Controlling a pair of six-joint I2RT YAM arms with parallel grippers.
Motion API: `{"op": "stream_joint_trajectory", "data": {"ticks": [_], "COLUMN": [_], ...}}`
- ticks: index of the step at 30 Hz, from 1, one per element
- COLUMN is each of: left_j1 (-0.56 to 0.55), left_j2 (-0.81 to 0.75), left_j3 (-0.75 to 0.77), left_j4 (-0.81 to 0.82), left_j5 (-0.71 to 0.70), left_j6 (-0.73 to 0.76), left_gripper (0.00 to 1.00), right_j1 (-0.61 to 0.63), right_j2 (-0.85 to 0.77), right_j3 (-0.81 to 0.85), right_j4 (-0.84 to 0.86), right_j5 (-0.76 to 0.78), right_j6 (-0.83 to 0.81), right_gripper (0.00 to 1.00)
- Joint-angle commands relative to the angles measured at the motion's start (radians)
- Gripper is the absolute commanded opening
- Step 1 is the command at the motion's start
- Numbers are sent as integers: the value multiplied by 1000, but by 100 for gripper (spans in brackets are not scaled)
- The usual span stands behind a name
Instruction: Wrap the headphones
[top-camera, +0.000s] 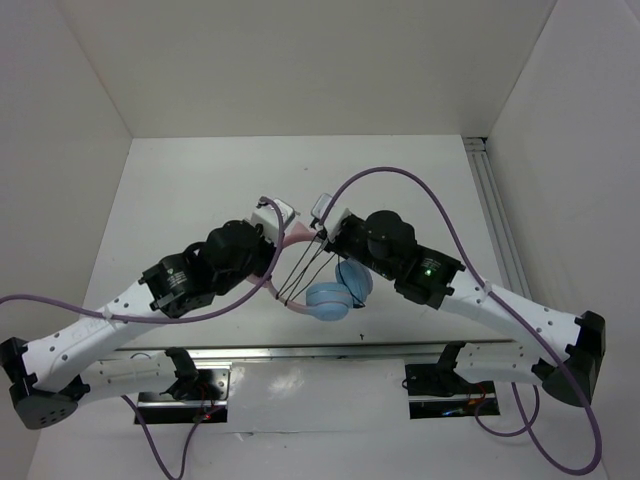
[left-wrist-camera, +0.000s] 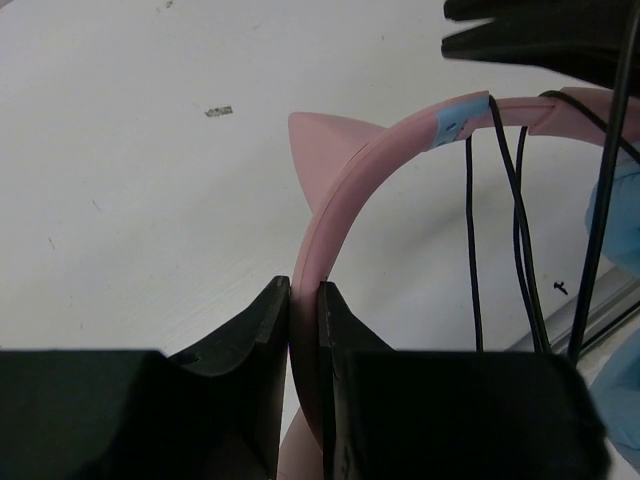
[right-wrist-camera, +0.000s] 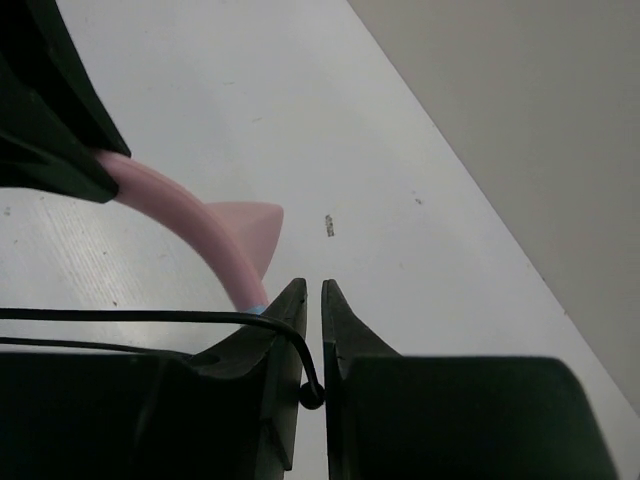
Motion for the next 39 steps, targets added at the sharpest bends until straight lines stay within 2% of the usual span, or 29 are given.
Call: {"op": "stream_joint_trajectory", "data": {"ticks": [1, 5, 9, 17, 23, 29, 34, 37, 39], "left_j1": [-33, -33, -33, -33, -33, -33, -33, -33, -33], "left_j2": [-3, -27, -37, -98, -155, -173, -115, -106, -106], "left_j3": [-7, -7, 2, 22, 22, 22, 31, 31, -4], "left_j4": [-168, -168, -168, -168, -168, -168, -159, -119, -84], "left_j5": [73, 83, 83, 140, 195, 183, 85, 85, 121], "left_j6": [60, 60, 60, 69, 88, 88, 74, 65, 65], "left_gripper": [0, 0, 0, 0, 0, 0, 0, 0, 0], "right_j1": [-42, -42, -54, -103, -218, -313, -387, -422, -450], "right_j2": [-63, -38, -27, -37, -37, -46, 58, 127, 157], "right_j3": [17, -2, -2, -97, -173, -203, -128, -87, -87], "right_j4": [211, 240, 197, 256, 355, 424, 379, 355, 411], "right_j5": [174, 228, 130, 119, -22, -120, -172, -159, -148], "right_j6": [-32, -76, -47, -26, -6, 3, -16, -42, -53], "right_gripper": [17, 17, 0, 0, 0, 0, 0, 0, 0]}}
